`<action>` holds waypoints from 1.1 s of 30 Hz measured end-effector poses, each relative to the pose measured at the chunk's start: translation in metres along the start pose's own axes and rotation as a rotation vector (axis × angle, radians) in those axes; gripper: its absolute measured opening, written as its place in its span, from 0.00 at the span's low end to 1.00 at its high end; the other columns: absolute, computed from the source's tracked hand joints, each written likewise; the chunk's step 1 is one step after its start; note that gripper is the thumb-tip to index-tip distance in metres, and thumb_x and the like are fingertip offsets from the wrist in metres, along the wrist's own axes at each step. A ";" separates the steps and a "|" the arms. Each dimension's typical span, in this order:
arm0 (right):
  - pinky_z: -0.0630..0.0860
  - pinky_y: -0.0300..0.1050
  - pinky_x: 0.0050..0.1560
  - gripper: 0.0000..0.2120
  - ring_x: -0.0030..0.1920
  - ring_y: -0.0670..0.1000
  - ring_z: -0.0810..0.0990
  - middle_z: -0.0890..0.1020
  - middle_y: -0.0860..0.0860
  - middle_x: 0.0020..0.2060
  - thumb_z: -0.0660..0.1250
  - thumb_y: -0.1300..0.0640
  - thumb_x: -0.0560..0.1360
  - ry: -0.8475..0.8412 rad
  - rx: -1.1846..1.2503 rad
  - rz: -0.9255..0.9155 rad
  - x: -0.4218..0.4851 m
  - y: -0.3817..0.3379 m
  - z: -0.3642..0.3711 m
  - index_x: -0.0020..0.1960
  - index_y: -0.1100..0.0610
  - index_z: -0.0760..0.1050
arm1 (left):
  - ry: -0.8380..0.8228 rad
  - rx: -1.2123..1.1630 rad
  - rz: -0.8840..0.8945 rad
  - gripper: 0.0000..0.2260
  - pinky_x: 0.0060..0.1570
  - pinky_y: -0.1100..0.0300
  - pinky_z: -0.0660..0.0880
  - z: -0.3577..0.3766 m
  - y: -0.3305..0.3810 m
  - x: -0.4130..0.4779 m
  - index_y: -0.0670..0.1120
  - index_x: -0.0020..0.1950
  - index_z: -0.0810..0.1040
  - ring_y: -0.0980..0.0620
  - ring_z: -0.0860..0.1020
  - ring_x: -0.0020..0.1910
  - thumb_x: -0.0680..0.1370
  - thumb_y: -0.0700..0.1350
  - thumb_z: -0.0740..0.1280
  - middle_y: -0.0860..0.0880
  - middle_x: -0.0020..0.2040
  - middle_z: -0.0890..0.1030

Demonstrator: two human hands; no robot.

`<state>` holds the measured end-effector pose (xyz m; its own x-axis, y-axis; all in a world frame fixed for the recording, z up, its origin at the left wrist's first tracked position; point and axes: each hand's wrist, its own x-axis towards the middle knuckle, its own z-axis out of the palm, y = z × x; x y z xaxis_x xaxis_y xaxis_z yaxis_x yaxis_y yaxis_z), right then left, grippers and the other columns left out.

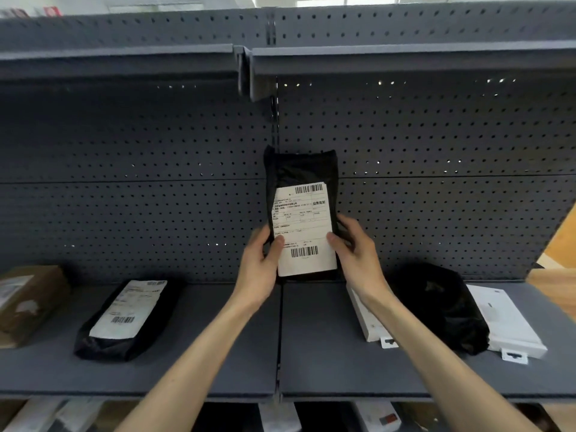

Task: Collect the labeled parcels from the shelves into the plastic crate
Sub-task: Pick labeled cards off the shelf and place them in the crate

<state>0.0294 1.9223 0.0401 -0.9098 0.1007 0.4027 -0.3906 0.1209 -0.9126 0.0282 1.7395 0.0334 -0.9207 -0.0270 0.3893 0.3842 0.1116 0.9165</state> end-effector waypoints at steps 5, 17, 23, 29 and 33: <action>0.73 0.26 0.53 0.18 0.58 0.34 0.77 0.80 0.44 0.60 0.64 0.61 0.81 0.002 -0.023 0.012 0.000 0.002 0.002 0.71 0.53 0.71 | 0.001 0.011 0.024 0.15 0.69 0.54 0.72 -0.003 -0.007 0.002 0.50 0.71 0.76 0.53 0.76 0.66 0.85 0.41 0.61 0.53 0.67 0.75; 0.77 0.42 0.58 0.13 0.58 0.50 0.80 0.81 0.52 0.58 0.64 0.59 0.81 -0.039 -0.123 0.242 -0.013 0.063 0.026 0.64 0.53 0.77 | -0.018 0.108 -0.241 0.12 0.58 0.62 0.78 -0.018 -0.066 -0.016 0.50 0.64 0.81 0.54 0.82 0.57 0.84 0.43 0.62 0.50 0.61 0.82; 0.73 0.50 0.67 0.17 0.62 0.50 0.78 0.80 0.51 0.62 0.62 0.61 0.81 -0.128 -0.155 0.442 -0.048 0.112 0.048 0.68 0.57 0.75 | -0.048 0.136 -0.453 0.14 0.52 0.71 0.75 -0.025 -0.112 -0.047 0.45 0.69 0.77 0.59 0.81 0.55 0.85 0.42 0.61 0.51 0.60 0.82; 0.74 0.44 0.64 0.17 0.61 0.52 0.78 0.80 0.54 0.63 0.62 0.61 0.81 -0.186 -0.245 0.530 -0.069 0.134 0.064 0.68 0.60 0.75 | -0.103 0.223 -0.560 0.14 0.59 0.59 0.77 -0.037 -0.140 -0.064 0.46 0.69 0.76 0.52 0.81 0.57 0.85 0.44 0.60 0.49 0.61 0.82; 0.71 0.36 0.53 0.15 0.57 0.50 0.79 0.81 0.55 0.60 0.62 0.62 0.80 -0.215 -0.372 0.503 -0.073 0.138 0.066 0.65 0.62 0.77 | -0.189 0.302 -0.569 0.13 0.63 0.56 0.75 -0.045 -0.148 -0.065 0.45 0.68 0.77 0.50 0.80 0.60 0.85 0.44 0.61 0.48 0.62 0.82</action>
<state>0.0321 1.8661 -0.1199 -0.9914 0.0395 -0.1244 0.1289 0.4471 -0.8852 0.0341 1.6801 -0.1231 -0.9808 0.0072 -0.1951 -0.1756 0.4047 0.8974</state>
